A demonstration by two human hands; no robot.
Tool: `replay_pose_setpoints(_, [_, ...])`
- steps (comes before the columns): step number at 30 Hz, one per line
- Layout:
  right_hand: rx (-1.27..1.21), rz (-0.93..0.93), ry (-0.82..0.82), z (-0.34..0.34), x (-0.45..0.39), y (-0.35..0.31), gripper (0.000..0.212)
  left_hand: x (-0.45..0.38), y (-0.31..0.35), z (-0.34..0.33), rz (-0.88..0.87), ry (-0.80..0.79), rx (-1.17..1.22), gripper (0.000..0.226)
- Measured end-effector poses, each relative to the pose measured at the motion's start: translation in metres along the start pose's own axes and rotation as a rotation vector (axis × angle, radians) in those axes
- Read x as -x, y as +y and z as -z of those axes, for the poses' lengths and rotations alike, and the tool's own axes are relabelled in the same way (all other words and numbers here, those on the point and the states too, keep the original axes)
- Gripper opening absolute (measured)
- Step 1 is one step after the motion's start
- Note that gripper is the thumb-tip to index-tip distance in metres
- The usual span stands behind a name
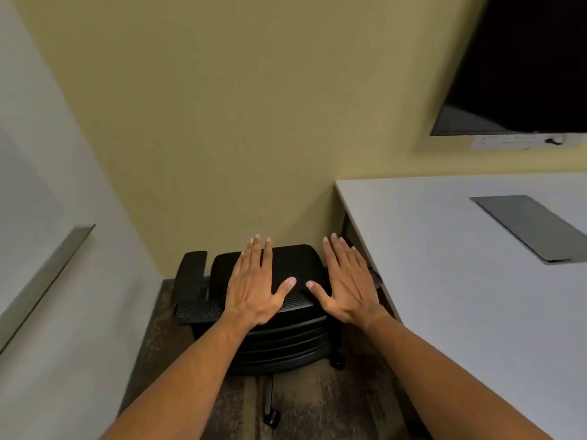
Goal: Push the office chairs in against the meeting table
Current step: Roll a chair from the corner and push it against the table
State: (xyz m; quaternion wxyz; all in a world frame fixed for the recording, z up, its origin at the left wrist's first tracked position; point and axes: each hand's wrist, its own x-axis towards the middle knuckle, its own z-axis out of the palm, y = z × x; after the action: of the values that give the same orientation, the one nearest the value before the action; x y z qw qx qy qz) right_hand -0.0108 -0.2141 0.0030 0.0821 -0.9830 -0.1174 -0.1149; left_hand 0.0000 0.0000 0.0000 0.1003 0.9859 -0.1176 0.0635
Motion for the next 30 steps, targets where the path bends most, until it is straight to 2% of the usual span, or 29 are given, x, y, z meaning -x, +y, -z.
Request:
replay_pose_setpoints(4, [-0.011,0.027,-0.106,-0.023,-0.003,0.004,0.086,0.016,-0.018,-0.012,0.106,-0.011,0.035,0.096])
replay_pose_setpoints(10, [0.048,0.051,-0.202,-0.029,-0.010,0.012,0.092,0.027,-0.024,-0.018,0.104,-0.064,-0.052,0.103])
replay_pose_setpoints(14, [0.110,0.081,-0.191,-0.026,-0.006,0.015,0.099,0.033,-0.018,-0.020,0.118,-0.110,-0.130,0.109])
replay_pose_setpoints(19, [0.124,0.071,-0.183,-0.023,0.003,0.017,0.085,0.040,-0.011,-0.025,0.151,-0.050,-0.187,0.116])
replay_pose_setpoints(22, [0.125,0.055,-0.164,-0.024,0.012,0.017,0.082,0.042,-0.007,-0.026,0.148,-0.073,-0.205,0.109])
replay_pose_setpoints(27, [0.128,0.022,-0.156,-0.024,0.024,0.018,0.079,0.041,-0.002,-0.028,0.124,-0.121,-0.215,0.082])
replay_pose_setpoints(30, [0.122,0.000,-0.152,-0.023,0.032,0.018,0.076,0.040,-0.001,-0.029,0.089,-0.128,-0.224,0.076])
